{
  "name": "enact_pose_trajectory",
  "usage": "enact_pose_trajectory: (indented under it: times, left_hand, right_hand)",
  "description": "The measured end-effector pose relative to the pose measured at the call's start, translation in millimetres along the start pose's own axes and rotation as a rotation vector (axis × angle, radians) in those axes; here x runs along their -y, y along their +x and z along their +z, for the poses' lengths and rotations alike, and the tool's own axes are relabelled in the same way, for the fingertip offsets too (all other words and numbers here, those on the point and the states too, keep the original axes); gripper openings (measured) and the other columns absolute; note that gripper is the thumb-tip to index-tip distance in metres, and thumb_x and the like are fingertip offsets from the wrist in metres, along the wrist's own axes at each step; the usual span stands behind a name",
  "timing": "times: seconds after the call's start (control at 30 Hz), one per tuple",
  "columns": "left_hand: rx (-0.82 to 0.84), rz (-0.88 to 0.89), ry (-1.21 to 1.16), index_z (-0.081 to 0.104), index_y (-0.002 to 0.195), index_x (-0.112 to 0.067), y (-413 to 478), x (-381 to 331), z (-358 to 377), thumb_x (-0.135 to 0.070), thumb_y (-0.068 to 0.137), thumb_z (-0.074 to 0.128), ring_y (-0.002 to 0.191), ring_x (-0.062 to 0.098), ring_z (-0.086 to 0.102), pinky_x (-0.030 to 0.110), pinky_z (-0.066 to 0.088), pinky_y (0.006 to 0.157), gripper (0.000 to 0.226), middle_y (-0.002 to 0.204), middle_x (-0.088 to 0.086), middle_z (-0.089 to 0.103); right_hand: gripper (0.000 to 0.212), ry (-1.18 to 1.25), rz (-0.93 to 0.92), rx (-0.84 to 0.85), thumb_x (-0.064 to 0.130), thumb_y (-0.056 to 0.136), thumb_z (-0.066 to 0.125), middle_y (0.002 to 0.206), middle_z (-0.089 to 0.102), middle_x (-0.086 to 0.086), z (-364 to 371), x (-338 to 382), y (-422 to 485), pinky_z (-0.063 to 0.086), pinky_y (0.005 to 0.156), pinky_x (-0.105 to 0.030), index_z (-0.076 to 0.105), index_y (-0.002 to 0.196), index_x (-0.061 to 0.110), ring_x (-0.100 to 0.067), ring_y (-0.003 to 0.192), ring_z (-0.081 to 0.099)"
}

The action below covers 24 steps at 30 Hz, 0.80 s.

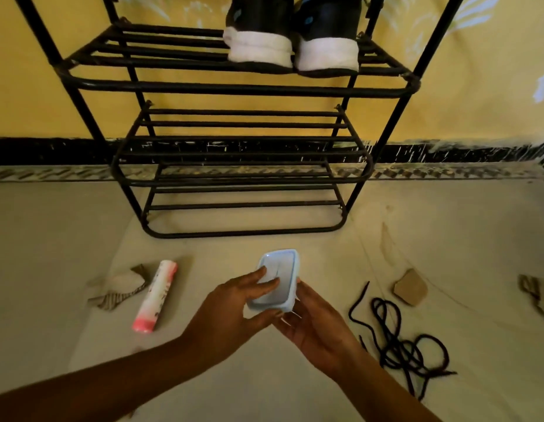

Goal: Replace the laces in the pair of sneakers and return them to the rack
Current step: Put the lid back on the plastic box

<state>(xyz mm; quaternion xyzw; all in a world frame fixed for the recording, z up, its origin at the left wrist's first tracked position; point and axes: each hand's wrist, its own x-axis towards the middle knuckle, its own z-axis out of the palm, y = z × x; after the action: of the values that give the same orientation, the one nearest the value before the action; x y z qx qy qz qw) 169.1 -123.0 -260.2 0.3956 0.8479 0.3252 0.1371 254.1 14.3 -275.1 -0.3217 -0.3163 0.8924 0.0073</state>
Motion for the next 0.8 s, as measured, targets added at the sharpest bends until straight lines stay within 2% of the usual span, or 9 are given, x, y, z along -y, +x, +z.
enact_pose_trajectory:
  times: [0.03,0.1,0.2,0.27,0.33,0.43,0.5,0.67,0.8]
  left_hand:
    - [0.003,-0.003,-0.023,0.039,0.125,-0.052,-3,2,2,-0.092,0.059,0.032,0.128,-0.007,0.035,0.0,0.021,0.1,0.078,0.135,-0.027,0.031]
    - [0.005,-0.016,-0.081,0.046,0.126,-0.045,-10,3,4,-0.091,0.054,0.039,0.123,-0.009,0.039,-0.002,0.025,0.097,0.086,0.132,-0.025,0.038]
    - [0.02,-0.001,-0.057,0.05,0.131,-0.033,-16,-3,7,-0.058,0.073,0.067,0.121,-0.003,0.047,-0.005,0.026,0.091,0.066,0.133,-0.019,0.047]
    - [-0.009,-0.001,-0.043,0.052,0.131,-0.03,-20,-4,11,-0.046,0.076,0.071,0.118,-0.002,0.049,-0.006,0.027,0.088,0.061,0.131,-0.013,0.054]
    - [-0.047,-0.024,-0.059,0.055,0.129,-0.029,-24,-6,12,-0.054,0.073,0.07,0.114,-0.003,0.051,-0.007,0.029,0.082,0.064,0.125,-0.012,0.061]
    - [-0.08,-0.024,-0.079,0.064,0.12,-0.029,-26,-10,10,-0.07,0.065,0.047,0.102,0.002,0.058,-0.001,0.039,0.077,0.071,0.112,-0.01,0.069]
    - [-0.074,-0.011,-0.097,0.066,0.117,-0.027,-27,-10,11,-0.067,0.066,0.042,0.096,0.004,0.063,0.006,0.045,0.078,0.069,0.106,-0.009,0.071]
    - [-0.036,0.053,-0.093,0.066,0.118,-0.023,-26,-6,10,-0.059,0.069,0.044,0.09,0.003,0.067,0.019,0.053,0.08,0.064,0.103,-0.008,0.072]
    - [-0.006,0.049,-0.133,0.066,0.118,-0.019,-25,-7,5,-0.054,0.069,0.047,0.091,0.004,0.067,0.019,0.054,0.081,0.063,0.105,-0.006,0.072]
  right_hand:
    - [0.035,-0.001,-0.004,-0.002,0.018,0.087,0.06,0.105,0.07,-0.015,-2,-3,-1,0.057,0.067,-0.032,0.062,0.121,0.008,-0.023,0.081,0.07]
    - [0.038,-0.032,-0.01,0.01,0.018,0.085,0.059,0.103,0.071,-0.012,-5,-8,-2,0.057,0.066,-0.031,0.061,0.121,0.009,-0.021,0.079,0.071]
    - [0.039,-0.069,-0.012,0.025,0.019,0.085,0.059,0.107,0.071,-0.011,-5,-12,-4,0.057,0.065,-0.032,0.058,0.124,0.014,-0.023,0.084,0.07]
    - [0.048,-0.082,-0.016,0.04,0.022,0.081,0.06,0.115,0.067,-0.014,-6,-15,-3,0.057,0.069,-0.036,0.054,0.128,0.014,-0.03,0.095,0.068]
    - [0.054,-0.097,-0.016,0.055,0.023,0.079,0.062,0.12,0.064,-0.016,-6,-17,-2,0.057,0.073,-0.038,0.05,0.131,0.013,-0.033,0.103,0.065]
    - [0.06,-0.128,-0.025,0.067,0.026,0.076,0.064,0.122,0.063,-0.015,-6,-21,-1,0.056,0.076,-0.036,0.05,0.132,0.013,-0.03,0.105,0.065]
    - [0.062,-0.153,-0.035,0.085,0.029,0.074,0.065,0.121,0.064,-0.015,-7,-23,-1,0.056,0.076,-0.035,0.051,0.131,0.01,-0.027,0.102,0.066]
    - [0.051,-0.175,-0.048,0.128,0.024,0.078,0.061,0.116,0.066,-0.018,-11,-25,-3,0.057,0.077,-0.037,0.056,0.125,0.007,-0.028,0.096,0.068]
    - [0.05,-0.216,-0.083,0.127,0.025,0.079,0.062,0.119,0.064,-0.019,-13,-25,-1,0.054,0.086,-0.041,0.056,0.125,0.007,-0.032,0.101,0.065]
